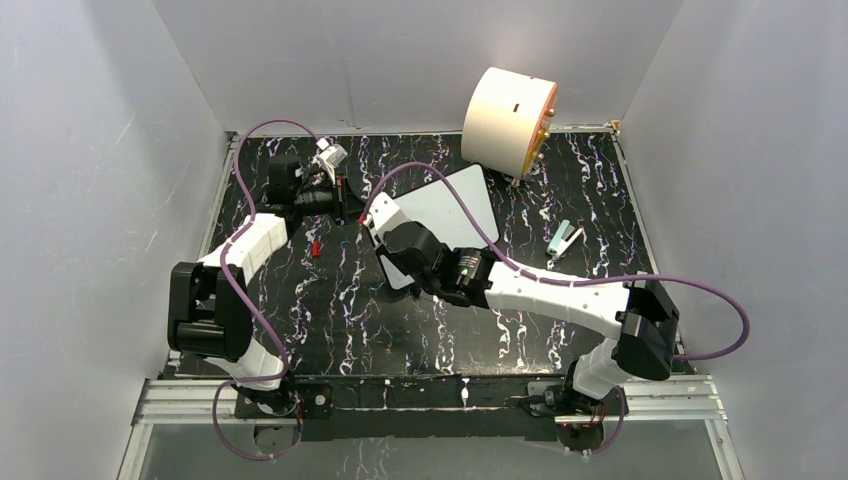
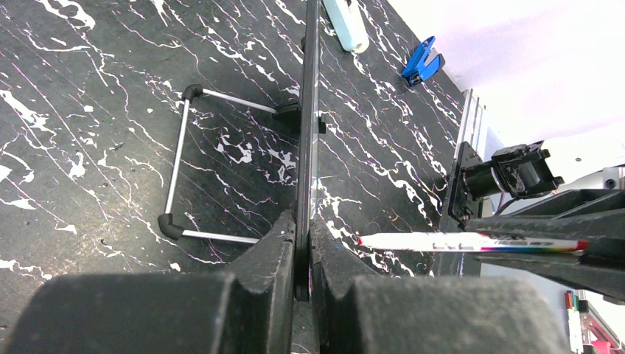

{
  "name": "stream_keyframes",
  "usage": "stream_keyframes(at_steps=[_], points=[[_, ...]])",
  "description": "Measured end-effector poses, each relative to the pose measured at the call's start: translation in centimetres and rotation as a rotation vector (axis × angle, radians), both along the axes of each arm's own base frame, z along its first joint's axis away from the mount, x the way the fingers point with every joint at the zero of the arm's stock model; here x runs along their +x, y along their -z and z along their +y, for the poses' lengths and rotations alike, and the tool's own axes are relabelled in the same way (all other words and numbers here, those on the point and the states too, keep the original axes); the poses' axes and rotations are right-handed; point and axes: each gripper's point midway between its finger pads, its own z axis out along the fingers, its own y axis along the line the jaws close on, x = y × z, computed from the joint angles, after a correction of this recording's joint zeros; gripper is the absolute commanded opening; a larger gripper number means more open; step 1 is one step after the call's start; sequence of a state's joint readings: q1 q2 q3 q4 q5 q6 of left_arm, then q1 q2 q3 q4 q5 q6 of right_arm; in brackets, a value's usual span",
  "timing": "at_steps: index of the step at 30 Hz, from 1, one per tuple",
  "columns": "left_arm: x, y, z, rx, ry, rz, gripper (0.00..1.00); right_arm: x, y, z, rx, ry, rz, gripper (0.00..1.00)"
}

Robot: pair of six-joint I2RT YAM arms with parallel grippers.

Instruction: Write a sentence on the whiteboard

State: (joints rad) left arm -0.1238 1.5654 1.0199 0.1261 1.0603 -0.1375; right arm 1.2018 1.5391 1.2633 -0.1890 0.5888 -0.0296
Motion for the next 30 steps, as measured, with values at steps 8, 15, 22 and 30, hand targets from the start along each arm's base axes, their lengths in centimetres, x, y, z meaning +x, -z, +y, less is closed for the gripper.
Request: stream_keyframes(at_steps=[8,15,22,30], points=[[0.0,0.0,0.0,0.002,0.001,-0.005,0.0,0.6,-0.7,-0.7,0.014,0.03,-0.018,0.0],[0.0,0.0,0.0,0.002,0.002,-0.006,0.0,0.8,-0.3,-1.0,0.005,0.037,-0.016,0.0],[0.0,0.0,0.0,0.002,0.002,-0.006,0.0,1.2,-0.4,-0.9,0.02,0.036,-0.012,0.0],[0.0,0.0,0.0,0.002,0.002,-0.006,0.0,1.3,-0.5,-0.8,0.029,0.034,-0.014,0.0]])
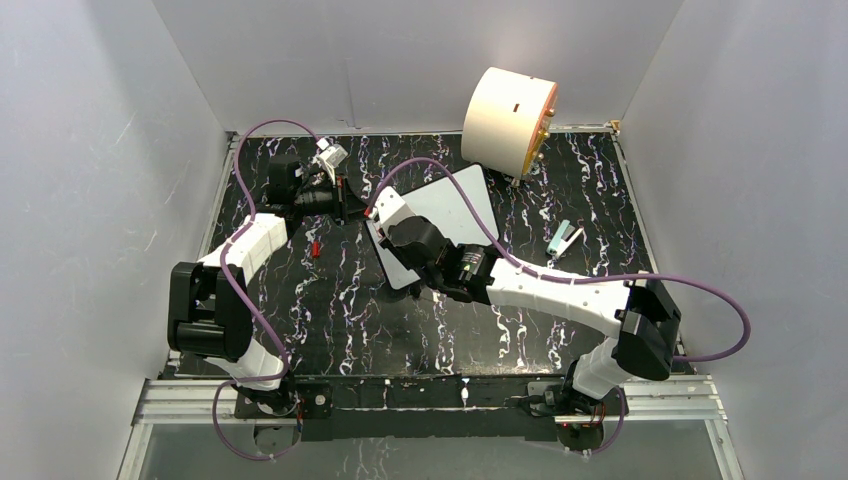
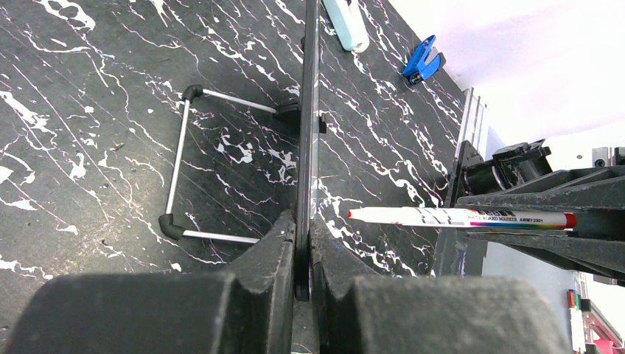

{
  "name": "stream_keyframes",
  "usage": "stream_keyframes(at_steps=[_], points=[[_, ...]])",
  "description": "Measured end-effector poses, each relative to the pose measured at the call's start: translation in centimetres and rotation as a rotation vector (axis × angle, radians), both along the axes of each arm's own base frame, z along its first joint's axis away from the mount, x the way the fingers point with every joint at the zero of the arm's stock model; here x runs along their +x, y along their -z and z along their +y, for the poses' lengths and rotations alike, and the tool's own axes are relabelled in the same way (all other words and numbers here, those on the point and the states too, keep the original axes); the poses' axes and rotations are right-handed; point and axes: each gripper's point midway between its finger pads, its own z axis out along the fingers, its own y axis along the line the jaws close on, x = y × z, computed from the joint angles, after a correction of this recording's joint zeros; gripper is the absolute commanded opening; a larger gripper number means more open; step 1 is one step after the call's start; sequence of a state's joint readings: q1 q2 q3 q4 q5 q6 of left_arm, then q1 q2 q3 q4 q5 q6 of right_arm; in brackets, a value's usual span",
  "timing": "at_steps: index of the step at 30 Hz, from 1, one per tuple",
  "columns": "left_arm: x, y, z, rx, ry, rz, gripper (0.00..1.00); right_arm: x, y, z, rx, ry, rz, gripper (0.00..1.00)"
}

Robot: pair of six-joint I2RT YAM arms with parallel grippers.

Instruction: Write a sentence on the whiteboard

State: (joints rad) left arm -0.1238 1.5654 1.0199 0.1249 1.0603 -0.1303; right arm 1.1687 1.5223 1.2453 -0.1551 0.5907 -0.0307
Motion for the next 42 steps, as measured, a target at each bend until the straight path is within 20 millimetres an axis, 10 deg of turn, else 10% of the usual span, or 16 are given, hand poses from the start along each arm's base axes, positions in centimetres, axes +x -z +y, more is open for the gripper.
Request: stream_keyframes(at_steps=[42], points=[[0.0,0.0,0.0,0.0,0.0,0.0,0.0,0.4,1.8,1.0,-0.033,-0.018,0.004,0.0]])
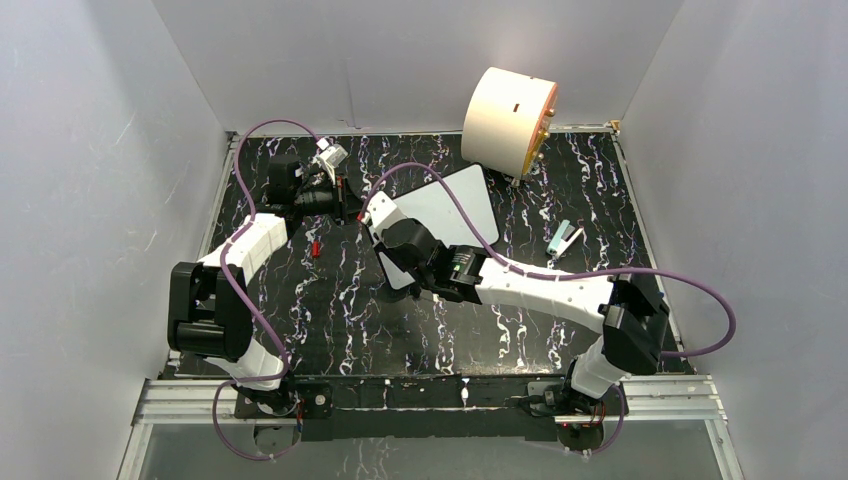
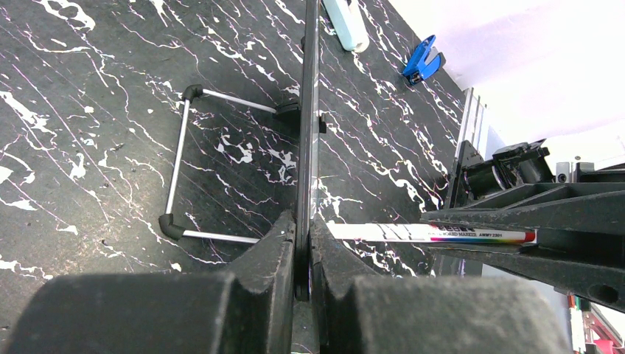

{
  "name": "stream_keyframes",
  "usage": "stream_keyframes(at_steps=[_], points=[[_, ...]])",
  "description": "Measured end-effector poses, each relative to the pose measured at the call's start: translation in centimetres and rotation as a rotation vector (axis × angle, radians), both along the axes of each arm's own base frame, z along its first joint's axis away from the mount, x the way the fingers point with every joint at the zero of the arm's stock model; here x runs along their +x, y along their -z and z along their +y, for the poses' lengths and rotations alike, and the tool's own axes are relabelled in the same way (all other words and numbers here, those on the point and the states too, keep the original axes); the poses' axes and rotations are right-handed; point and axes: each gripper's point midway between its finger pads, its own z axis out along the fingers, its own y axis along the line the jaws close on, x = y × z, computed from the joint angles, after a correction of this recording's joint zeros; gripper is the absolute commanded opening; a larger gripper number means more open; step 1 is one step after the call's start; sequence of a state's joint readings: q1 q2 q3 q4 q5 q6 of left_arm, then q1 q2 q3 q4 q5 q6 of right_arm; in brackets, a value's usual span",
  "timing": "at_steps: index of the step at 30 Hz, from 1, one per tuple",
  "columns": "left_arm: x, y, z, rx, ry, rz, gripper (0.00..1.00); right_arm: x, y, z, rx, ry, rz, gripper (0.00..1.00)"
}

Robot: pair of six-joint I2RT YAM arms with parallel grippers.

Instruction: Write a sentence on the whiteboard

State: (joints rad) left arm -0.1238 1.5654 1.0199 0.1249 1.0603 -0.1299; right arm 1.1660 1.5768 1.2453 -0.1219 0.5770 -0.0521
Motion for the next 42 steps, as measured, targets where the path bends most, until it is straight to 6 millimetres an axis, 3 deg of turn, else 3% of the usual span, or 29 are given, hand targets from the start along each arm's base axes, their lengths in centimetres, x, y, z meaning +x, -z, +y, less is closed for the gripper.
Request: stream_keyframes(at_steps=[42], points=[[0.0,0.04,0.0,0.001,-0.001,0.001,0.0,0.21,0.63,-0.29,-0.009,0.019,0.016,0.0]])
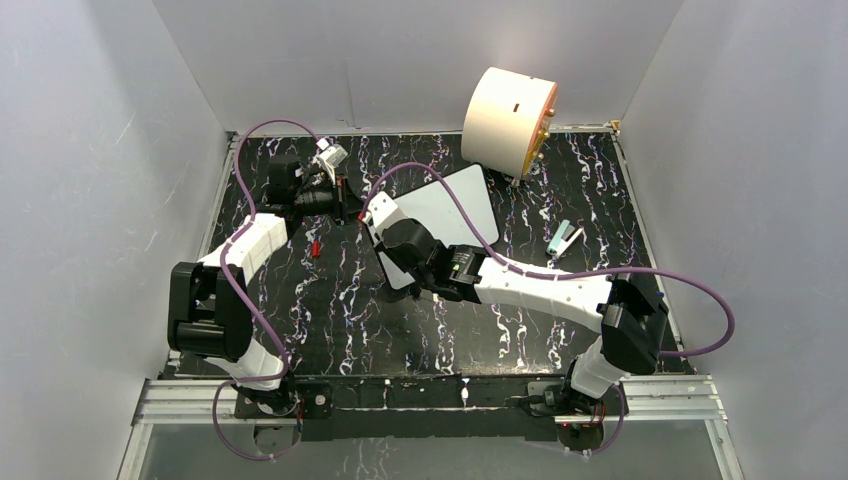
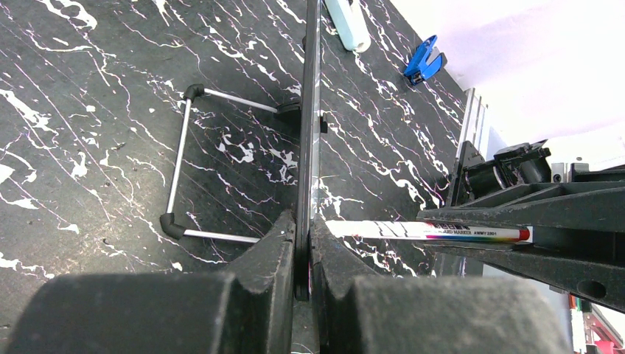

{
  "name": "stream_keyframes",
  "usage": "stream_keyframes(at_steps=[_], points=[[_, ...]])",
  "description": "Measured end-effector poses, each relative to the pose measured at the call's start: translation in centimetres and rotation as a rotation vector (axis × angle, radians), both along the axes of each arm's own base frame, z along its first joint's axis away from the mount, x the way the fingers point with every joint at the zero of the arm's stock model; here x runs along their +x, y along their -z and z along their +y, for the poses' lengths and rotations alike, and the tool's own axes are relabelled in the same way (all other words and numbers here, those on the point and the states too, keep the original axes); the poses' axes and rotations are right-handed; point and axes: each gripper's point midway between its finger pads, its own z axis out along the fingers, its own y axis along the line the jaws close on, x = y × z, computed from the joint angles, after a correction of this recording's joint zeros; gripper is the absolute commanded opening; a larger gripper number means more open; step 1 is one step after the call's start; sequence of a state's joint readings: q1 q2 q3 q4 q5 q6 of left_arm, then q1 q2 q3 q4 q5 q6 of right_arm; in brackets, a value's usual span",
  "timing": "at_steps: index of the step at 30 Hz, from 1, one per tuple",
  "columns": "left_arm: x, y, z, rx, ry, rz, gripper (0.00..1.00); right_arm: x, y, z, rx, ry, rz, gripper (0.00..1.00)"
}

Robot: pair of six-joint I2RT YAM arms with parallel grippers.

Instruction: Write a sentence on the whiteboard

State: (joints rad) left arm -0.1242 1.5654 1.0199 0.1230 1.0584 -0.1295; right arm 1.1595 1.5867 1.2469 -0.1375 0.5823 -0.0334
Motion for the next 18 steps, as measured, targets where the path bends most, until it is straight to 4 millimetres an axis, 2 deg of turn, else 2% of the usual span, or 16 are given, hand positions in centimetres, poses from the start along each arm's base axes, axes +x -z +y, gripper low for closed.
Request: stream_keyframes(at_steps=[18], points=[[0.01,0.01,0.0,0.0,-0.001,0.0,0.0,-0.33,0.57,-0.28,-0.017,-0.003,0.023,0.0]])
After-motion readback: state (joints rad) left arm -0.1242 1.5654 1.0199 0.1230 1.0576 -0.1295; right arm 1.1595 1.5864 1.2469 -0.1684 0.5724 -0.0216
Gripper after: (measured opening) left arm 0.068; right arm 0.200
